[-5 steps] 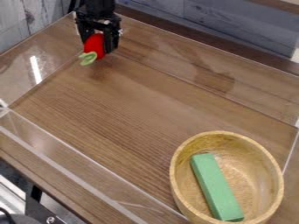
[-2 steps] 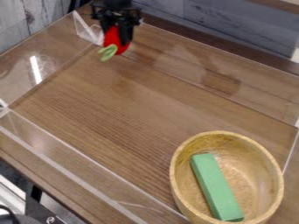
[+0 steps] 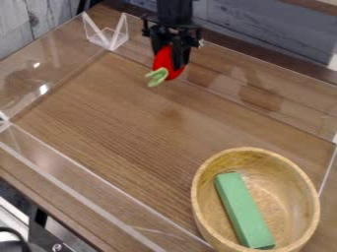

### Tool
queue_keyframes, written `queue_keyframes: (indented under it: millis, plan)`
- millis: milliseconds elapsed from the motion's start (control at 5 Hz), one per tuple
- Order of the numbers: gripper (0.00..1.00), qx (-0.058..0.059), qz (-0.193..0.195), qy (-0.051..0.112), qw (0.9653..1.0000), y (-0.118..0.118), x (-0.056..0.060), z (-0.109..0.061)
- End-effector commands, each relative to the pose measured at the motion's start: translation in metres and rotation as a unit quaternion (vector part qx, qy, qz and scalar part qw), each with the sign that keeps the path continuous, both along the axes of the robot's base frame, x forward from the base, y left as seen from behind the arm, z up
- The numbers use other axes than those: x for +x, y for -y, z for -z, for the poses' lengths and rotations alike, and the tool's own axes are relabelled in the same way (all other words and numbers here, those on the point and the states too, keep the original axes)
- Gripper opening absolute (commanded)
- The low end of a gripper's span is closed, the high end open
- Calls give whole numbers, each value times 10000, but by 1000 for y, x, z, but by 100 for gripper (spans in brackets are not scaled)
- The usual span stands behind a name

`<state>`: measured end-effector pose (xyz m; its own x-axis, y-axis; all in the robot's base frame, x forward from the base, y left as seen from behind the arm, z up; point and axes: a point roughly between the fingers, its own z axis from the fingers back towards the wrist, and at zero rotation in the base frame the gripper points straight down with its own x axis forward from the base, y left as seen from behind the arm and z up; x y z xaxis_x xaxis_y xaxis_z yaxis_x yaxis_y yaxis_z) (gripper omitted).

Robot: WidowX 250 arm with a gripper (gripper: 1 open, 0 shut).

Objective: Move the red object to the right side of the table

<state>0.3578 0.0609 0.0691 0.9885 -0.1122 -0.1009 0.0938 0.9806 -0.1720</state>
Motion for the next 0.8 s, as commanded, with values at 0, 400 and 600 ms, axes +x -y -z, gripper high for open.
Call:
queue_keyframes:
  millis: [0,400,600]
  plan:
    - [0,112,351,536,9979,5,3,-30]
    - [0,35,442,493,9978,18,0,0]
    - [0,-38,428,549,9976,22,0,8]
